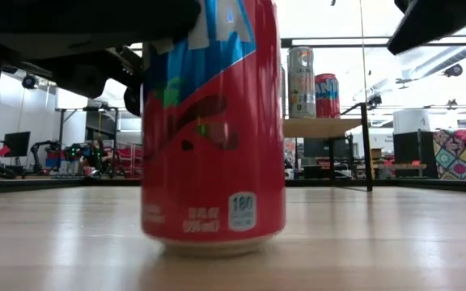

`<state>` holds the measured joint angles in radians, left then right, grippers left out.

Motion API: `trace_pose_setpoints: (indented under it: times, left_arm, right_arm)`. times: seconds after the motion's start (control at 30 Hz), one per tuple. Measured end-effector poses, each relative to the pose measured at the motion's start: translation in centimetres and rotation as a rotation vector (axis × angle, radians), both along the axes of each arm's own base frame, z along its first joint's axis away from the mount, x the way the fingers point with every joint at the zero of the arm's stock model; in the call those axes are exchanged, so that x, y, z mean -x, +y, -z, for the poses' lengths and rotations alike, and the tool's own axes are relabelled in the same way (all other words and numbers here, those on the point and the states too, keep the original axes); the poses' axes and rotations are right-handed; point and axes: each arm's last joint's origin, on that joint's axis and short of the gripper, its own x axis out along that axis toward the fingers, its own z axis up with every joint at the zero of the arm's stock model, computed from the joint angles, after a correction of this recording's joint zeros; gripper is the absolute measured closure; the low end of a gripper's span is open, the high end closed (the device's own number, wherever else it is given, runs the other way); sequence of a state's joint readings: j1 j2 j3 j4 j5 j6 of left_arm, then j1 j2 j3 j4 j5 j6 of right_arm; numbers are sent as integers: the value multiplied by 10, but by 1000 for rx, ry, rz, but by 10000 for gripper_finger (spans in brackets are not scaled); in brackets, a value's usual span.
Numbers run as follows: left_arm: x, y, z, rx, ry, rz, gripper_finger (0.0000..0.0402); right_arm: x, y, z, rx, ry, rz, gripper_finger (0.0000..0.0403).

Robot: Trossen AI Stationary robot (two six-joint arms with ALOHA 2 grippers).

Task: Place canned beverage on shelf
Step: Put the orange soda can on the shelf aligned with the other orange soda cans

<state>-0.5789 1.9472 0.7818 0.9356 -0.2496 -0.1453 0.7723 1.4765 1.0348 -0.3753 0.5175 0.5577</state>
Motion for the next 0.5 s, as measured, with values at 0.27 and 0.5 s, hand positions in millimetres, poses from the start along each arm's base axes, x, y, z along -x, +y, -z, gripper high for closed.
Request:
trace_pose_setpoints:
  times: [0.27,0.5]
  left_arm:
    - [3,6,-23,-44,-86,-57,116]
    - [0,20,-50,-23,-159,-130,115]
  right_arm:
    - [-5,1,-6,1,-107,70,35]
    - [-10,5,-13,17,-208,44,35]
